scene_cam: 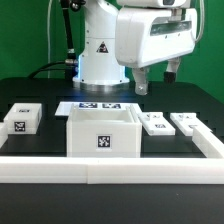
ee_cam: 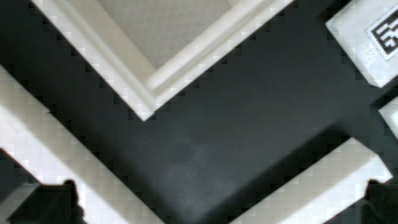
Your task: Assemble cabinet
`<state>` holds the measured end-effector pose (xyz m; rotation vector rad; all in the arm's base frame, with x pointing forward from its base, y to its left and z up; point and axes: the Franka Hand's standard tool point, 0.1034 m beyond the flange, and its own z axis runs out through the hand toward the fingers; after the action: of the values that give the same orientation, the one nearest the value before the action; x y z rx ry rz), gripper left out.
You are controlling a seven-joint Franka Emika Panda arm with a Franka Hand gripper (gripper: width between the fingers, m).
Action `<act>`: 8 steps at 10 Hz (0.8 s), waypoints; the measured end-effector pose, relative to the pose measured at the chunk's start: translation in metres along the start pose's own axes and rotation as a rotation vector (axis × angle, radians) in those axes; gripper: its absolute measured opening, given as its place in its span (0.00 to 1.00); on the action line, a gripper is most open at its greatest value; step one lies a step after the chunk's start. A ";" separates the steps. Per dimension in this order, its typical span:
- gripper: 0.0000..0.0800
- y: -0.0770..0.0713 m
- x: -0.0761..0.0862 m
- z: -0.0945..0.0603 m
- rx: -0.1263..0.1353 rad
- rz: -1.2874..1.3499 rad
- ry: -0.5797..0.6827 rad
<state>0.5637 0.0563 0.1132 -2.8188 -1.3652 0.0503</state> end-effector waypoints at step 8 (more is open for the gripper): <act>1.00 0.001 -0.001 0.000 -0.002 -0.015 0.000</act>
Offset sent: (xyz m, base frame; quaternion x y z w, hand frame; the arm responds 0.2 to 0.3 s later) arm 0.0000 0.0000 0.0000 0.0000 0.0000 0.0000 1.0000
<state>0.5638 0.0546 0.1134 -2.8096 -1.3868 0.0493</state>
